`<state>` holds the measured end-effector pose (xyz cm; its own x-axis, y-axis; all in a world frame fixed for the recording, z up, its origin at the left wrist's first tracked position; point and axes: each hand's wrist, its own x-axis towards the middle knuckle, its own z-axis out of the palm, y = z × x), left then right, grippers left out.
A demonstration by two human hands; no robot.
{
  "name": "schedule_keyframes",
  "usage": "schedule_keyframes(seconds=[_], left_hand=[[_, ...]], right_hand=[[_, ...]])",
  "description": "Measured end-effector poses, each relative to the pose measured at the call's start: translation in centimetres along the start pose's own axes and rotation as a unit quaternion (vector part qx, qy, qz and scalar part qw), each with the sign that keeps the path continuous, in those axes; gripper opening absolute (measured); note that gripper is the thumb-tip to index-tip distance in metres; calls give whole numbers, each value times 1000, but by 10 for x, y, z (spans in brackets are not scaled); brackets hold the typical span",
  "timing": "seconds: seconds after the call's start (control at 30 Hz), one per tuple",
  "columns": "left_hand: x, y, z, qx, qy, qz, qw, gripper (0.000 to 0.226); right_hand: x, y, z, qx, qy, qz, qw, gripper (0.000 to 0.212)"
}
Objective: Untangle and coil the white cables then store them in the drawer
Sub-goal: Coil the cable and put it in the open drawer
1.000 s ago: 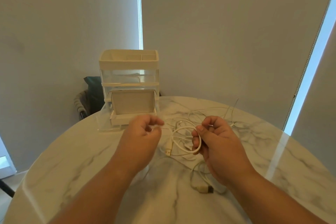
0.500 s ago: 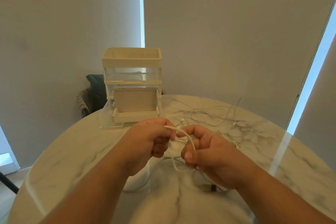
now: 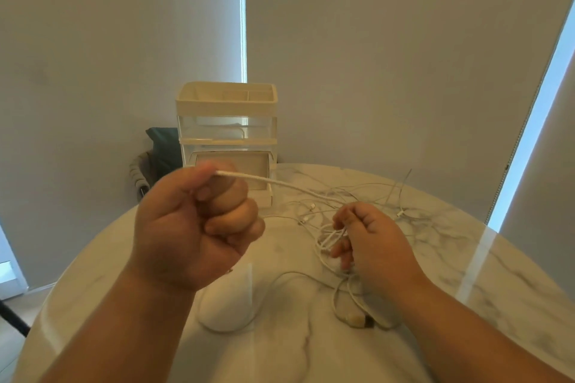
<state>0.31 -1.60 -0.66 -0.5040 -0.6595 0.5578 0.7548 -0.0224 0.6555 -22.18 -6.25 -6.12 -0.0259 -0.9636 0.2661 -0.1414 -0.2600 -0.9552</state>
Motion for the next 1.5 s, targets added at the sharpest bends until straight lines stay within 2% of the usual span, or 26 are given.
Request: schedule_keyframes(seconds=[0.07, 0.13, 0.2, 0.27, 0.33, 0.47, 0.57, 0.63, 0.67, 0.73, 0.83, 0.93, 1.1, 1.2, 1.3, 1.43, 1.5], left_hand=[[-1, -7, 6, 17, -59, -48, 997, 32], [-2, -17, 11, 67, -115, -121, 984, 38], [-4, -25, 9, 135, -132, -205, 960, 36], [-4, -25, 8, 214, -143, -274, 927, 24], [-1, -22, 13, 254, -162, -327, 896, 28], [-1, -29, 22, 287, -160, -391, 860, 37], [1, -35, 25, 281, -213, -376, 857, 34], [3, -39, 24, 251, -238, -314, 884, 41], [4, -42, 22, 233, -243, -261, 905, 38], [4, -45, 17, 201, -207, -169, 943, 30], [4, -45, 6, 150, -108, -95, 978, 26], [6, -43, -1, 107, -51, -68, 991, 25], [6, -44, 0, 120, 6, -45, 992, 23], [5, -42, 5, 97, 2, -58, 994, 23], [2, -38, 12, 55, -59, -142, 987, 27], [0, -40, 21, 123, -168, -268, 941, 28], [1, -42, 24, 130, -180, -294, 930, 25]], right_hand=[[1, -4, 1, 58, 14, 3, 998, 27], [2, -10, 1, 127, 25, -35, 991, 28], [3, -16, -3, 196, 30, -81, 977, 29], [6, -17, -8, 232, 34, -122, 964, 30], [10, -12, -10, 226, 33, -154, 961, 30], [14, 0, -7, 166, 39, -178, 969, 25], [14, 4, -6, 102, 29, -184, 977, 29], [13, 6, -5, 73, 13, -168, 983, 24], [13, 7, -5, 56, 3, -150, 987, 23], [13, 12, -3, 14, -19, -105, 994, 24], [11, 20, 1, -4, -45, -57, 997, 21], [12, 26, 4, -2, -62, -34, 998, 38], [13, 30, 8, -15, -55, -45, 997, 23], [13, 30, 8, -48, -63, -59, 995, 19], [12, 28, 10, -75, -68, -67, 993, 17], [8, 18, 10, -46, -20, -78, 996, 18], [7, 16, 10, -23, -15, -71, 997, 17]])
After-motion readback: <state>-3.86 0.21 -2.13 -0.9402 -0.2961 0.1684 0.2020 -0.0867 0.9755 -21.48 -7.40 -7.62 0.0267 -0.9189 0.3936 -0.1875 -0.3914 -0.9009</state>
